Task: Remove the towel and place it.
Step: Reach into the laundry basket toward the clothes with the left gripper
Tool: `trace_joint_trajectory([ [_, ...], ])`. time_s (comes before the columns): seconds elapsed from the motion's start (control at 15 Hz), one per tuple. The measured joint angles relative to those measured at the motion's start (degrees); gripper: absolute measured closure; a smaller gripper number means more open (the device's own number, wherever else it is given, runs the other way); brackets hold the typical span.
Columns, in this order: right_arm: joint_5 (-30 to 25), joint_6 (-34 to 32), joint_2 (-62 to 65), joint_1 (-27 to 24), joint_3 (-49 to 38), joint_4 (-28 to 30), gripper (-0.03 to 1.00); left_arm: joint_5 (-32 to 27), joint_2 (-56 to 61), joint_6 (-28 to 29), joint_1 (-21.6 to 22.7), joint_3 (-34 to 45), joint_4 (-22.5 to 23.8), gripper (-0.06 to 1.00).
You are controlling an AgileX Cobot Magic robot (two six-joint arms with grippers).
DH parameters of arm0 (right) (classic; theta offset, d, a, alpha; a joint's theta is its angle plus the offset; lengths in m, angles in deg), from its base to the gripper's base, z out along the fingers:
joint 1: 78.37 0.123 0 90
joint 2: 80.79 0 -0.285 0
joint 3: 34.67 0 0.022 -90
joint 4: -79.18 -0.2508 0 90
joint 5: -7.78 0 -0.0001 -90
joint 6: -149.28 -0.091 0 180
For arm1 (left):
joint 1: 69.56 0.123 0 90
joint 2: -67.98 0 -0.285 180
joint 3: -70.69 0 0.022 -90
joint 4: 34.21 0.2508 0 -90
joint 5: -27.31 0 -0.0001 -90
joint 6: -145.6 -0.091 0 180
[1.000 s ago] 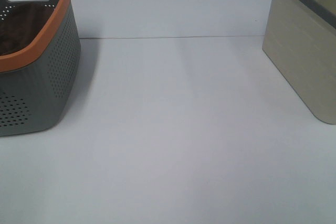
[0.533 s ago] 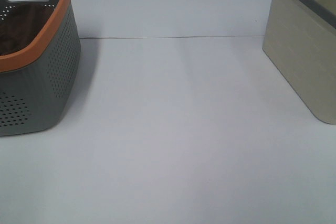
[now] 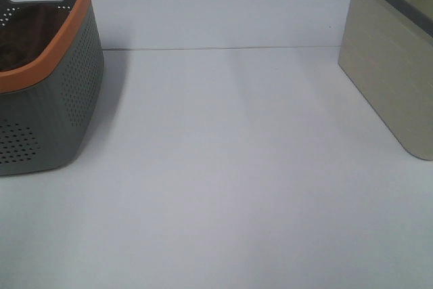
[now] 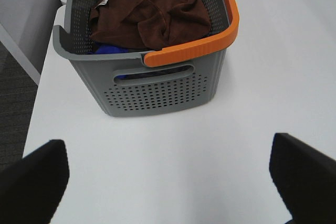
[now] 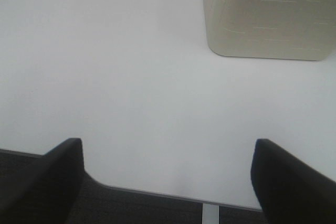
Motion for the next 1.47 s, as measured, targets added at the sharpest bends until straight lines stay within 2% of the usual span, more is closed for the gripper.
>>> trace_joint_trajectory([
  [0.2,0.0,0.0,0.0,0.0,0.0,0.0,0.21,-1.32,-14.32,-6.07,0.0,-11.52,0.06,-0.05],
  [0.27,0.0,0.0,0.0,0.0,0.0,0.0,0.21,-3.84,-24.98,-10.08,0.0,-19.94,0.4,-0.05],
  [0.33,0.0,0.0,0.0,0.0,0.0,0.0,0.21,-4.35,-27.16,-11.12,0.0,-21.83,0.46,-0.05],
  [0.6,0.0,0.0,0.0,0.0,0.0,0.0,0.21,-5.44,-48.01,-22.35,0.0,-39.53,0.63,-0.04],
  [0.8,0.0,0.0,0.0,0.0,0.0,0.0,0.21,-5.44,-58.73,-28.99,0.0,-48.07,0.69,-0.03],
  [1.0,0.0,0.0,0.0,0.0,0.0,0.0,0.21,-5.33,-70.02,-43.54,0.69,-51.85,0.63,-0.03],
  [1.07,0.0,0.0,0.0,0.0,0.0,0.06,0.21,-5.33,-75.63,-53.8,1.15,-52.14,2.06,-0.03],
  [1.2,0.0,0.0,0.0,0.0,0.0,0.06,0.21,-3.9,-79.76,-58.61,1.15,-52.14,2.92,-0.03],
  [1.47,0.0,0.0,0.0,0.0,0.0,0.06,0.21,5.1,-89.21,-63.94,1.15,-52.2,3.44,0.01],
])
